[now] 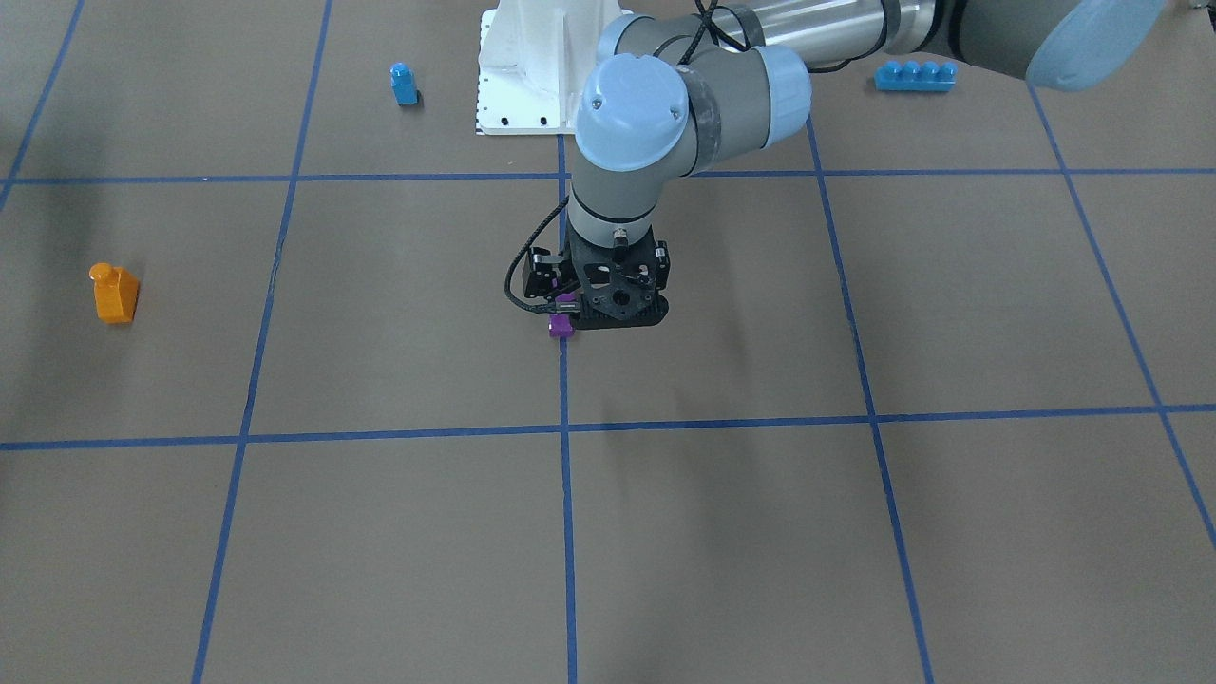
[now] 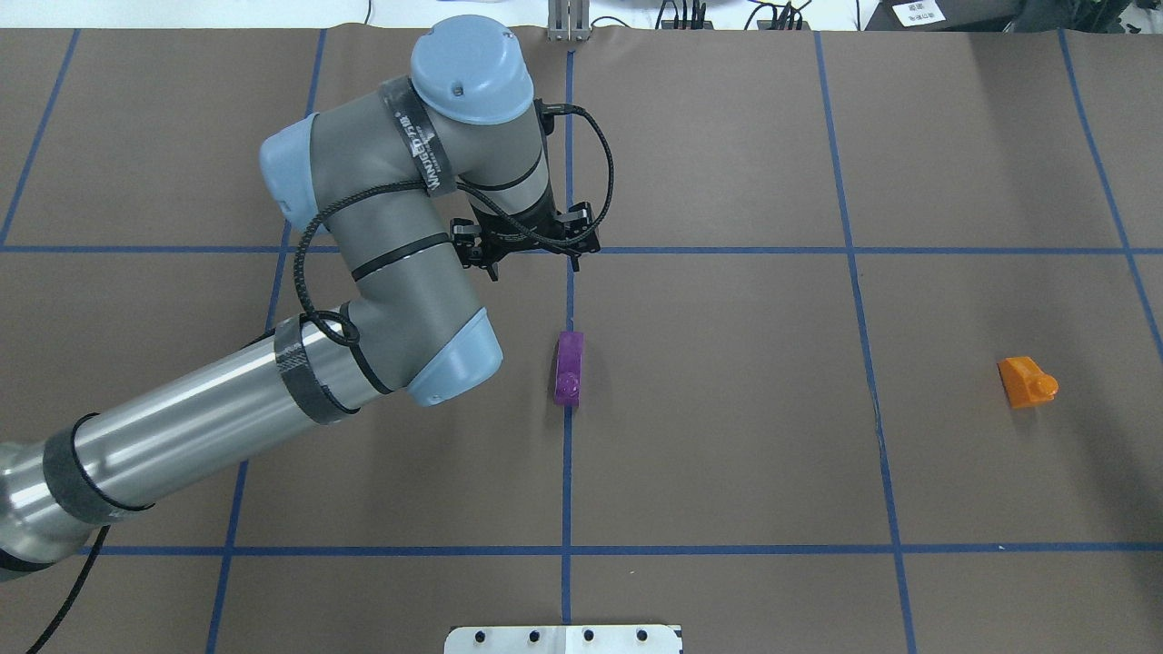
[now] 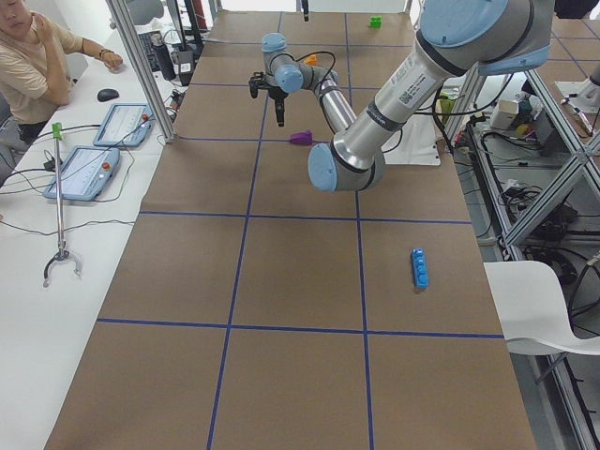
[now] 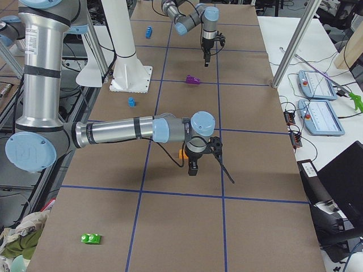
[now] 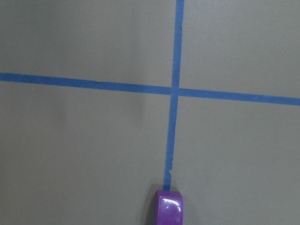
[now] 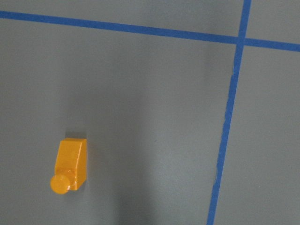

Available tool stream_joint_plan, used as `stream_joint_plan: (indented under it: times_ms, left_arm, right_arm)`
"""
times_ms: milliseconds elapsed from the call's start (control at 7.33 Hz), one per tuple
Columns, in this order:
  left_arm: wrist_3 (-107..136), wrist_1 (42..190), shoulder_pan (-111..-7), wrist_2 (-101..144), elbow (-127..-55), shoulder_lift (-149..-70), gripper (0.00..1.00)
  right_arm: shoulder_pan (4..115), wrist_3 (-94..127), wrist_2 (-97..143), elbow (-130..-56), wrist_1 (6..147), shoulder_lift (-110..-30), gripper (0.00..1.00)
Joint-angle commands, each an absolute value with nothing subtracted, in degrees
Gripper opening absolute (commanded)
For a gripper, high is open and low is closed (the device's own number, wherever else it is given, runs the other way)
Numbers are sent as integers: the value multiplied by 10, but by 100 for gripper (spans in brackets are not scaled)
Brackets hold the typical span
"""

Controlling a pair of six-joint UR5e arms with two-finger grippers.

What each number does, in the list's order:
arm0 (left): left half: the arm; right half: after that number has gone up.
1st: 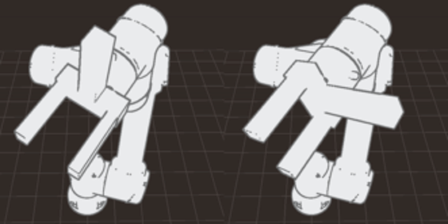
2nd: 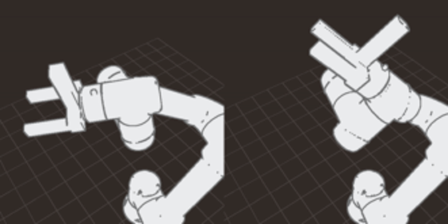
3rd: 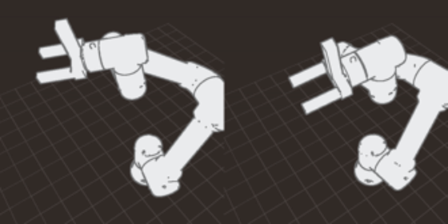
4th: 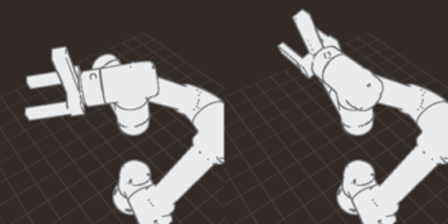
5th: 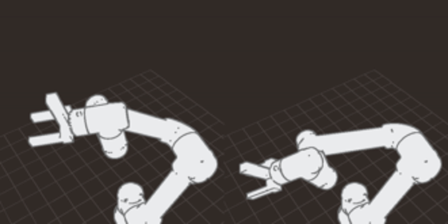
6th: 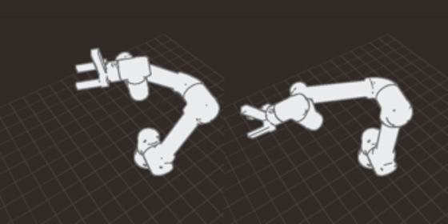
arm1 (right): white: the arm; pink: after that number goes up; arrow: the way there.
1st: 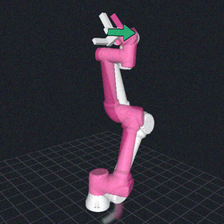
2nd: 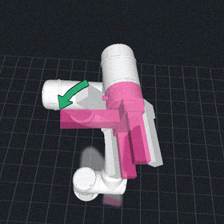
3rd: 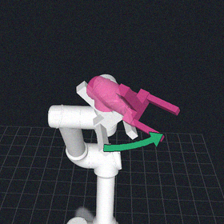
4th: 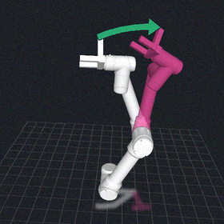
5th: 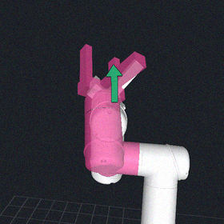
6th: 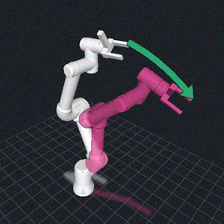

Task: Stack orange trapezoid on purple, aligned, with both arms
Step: 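Withdraw the left arm while the right arm reaches toward the orange block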

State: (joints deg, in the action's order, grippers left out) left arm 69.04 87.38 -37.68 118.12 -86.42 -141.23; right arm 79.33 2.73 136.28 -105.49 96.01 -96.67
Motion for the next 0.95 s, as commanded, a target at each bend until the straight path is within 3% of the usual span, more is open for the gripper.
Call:
stream_joint_plan:
  times_ms: [0,545,818]
  left_arm:
    - [681,875,-390,1184,-958,-1323,100]
    - [566,874,-421,1183,-1098,-1160,100]
    - [555,874,-431,1184,-1117,-1138,100]
  right_arm:
    - [772,43,1364,-1064,942,-964,100]
    - [619,367,1322,-1042,715,-970,100]
    - [593,383,1317,-994,649,-971,100]
